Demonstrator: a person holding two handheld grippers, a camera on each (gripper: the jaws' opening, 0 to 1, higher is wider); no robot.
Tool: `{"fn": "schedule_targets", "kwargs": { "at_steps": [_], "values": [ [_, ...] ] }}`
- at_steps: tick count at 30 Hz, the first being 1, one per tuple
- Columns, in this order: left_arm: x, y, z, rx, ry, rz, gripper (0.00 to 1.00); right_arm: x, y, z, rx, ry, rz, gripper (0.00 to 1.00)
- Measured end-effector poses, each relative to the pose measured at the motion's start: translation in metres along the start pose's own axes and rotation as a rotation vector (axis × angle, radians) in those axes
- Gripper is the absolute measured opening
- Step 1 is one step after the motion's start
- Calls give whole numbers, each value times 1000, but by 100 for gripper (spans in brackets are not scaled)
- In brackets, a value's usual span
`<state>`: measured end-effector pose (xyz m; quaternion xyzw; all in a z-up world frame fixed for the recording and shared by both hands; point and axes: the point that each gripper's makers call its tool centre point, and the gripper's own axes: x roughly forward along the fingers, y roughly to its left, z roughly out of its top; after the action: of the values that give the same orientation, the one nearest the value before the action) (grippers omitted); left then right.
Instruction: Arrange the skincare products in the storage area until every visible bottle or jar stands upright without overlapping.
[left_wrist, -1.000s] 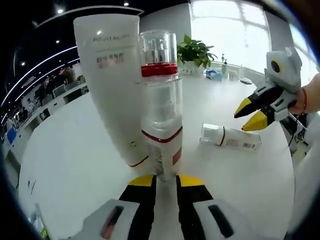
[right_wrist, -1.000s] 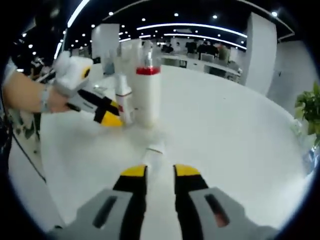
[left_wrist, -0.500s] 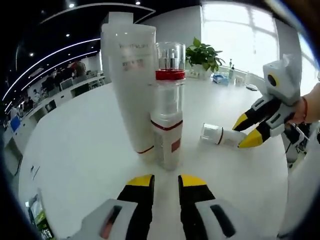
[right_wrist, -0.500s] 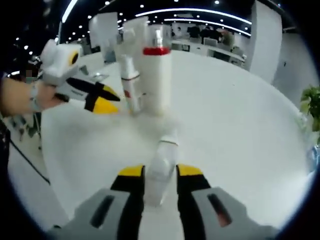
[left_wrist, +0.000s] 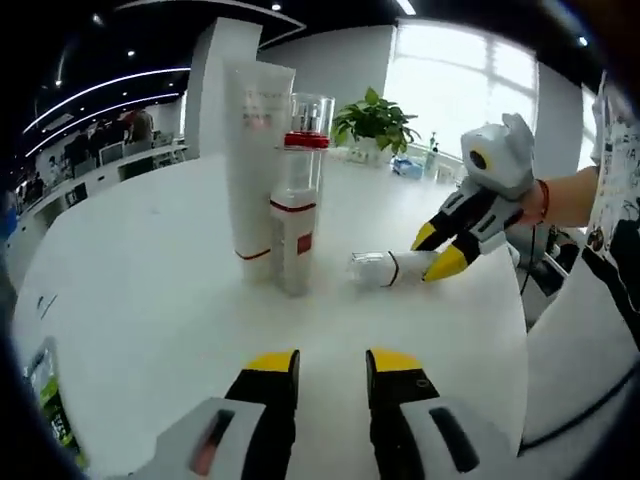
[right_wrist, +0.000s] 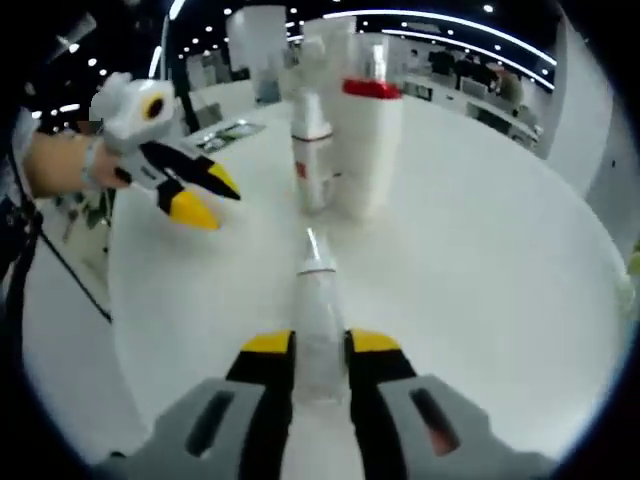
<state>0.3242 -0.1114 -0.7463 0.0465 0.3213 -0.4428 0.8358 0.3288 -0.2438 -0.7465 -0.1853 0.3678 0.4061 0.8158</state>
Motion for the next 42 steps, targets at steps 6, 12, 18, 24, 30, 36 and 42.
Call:
{"fn": "schedule_targets", "kwargs": {
  "at_steps": [6, 12, 18, 24, 30, 36, 42],
  "values": [
    [2, -22, -4, 42, 2, -90, 32, 2, 38, 0, -137, 28, 237, 19],
    [9, -43, -12, 101, 36, -168, 33, -1, 60, -5, -233, 64, 343, 19],
    [14, -63, -12, 149, 34, -245, 31, -3, 70, -9, -332, 89, 385, 19],
    [18, -68, -18, 206, 61, -263, 25, -4, 71, -10, -380, 96, 403, 19],
    [17, -74, -19, 147, 93, -298, 22, -4, 69, -11, -439, 108, 397, 19],
    [12, -72, -1, 16, 73, -291, 19, 6, 50, -3, -497, 79, 221, 24],
    [11, -61, 5, -88, 77, -244, 17, 8, 34, 14, -520, -12, 7, 27]
  ]
}}
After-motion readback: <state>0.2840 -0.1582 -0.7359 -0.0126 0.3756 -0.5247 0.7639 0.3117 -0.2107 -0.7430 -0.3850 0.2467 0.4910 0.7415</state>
